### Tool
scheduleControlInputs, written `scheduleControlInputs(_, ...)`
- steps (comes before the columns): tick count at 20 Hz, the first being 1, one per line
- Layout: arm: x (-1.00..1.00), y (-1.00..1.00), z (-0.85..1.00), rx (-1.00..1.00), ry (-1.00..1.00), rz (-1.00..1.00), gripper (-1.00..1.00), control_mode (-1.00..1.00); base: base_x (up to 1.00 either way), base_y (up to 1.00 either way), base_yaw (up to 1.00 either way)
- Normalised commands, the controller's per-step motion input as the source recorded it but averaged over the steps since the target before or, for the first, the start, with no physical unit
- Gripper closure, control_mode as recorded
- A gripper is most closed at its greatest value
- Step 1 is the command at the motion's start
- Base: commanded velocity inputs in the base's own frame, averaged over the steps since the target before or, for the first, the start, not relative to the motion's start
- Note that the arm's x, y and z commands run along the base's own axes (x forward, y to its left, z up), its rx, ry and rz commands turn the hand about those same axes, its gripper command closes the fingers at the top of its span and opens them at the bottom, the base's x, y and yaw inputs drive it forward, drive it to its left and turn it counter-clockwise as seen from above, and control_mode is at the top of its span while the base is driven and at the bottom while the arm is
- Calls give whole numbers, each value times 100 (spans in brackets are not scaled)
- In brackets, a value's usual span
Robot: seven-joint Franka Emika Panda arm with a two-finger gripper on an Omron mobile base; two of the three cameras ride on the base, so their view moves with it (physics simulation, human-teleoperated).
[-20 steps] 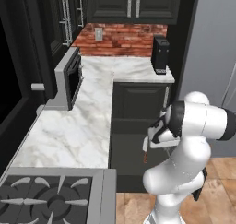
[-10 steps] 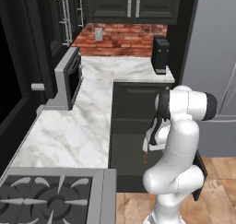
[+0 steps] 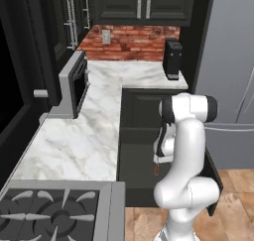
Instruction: Pick up the metallic utensils from the counter and place them in the open drawer. Make sure not to pick up any wooden utensils.
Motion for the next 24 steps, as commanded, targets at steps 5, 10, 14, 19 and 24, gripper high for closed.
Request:
scheduleControlInputs(5, 31, 0, -42, 0, 3, 0, 100, -100, 0, 0, 0)
scheduleControlInputs(10, 21, 0, -36, 0, 1, 0, 100, -100, 0, 0, 0)
scheduleControlInputs(14, 10, 0, -27, 0, 0, 0, -100, -100, 0, 0, 0)
scheduleControlInputs(19, 2, 0, -4, 0, 1, 0, -100, -100, 0, 0, 0)
scheduleControlInputs(24, -1, 0, 8, 0, 0, 0, -100, -100, 0, 0, 0)
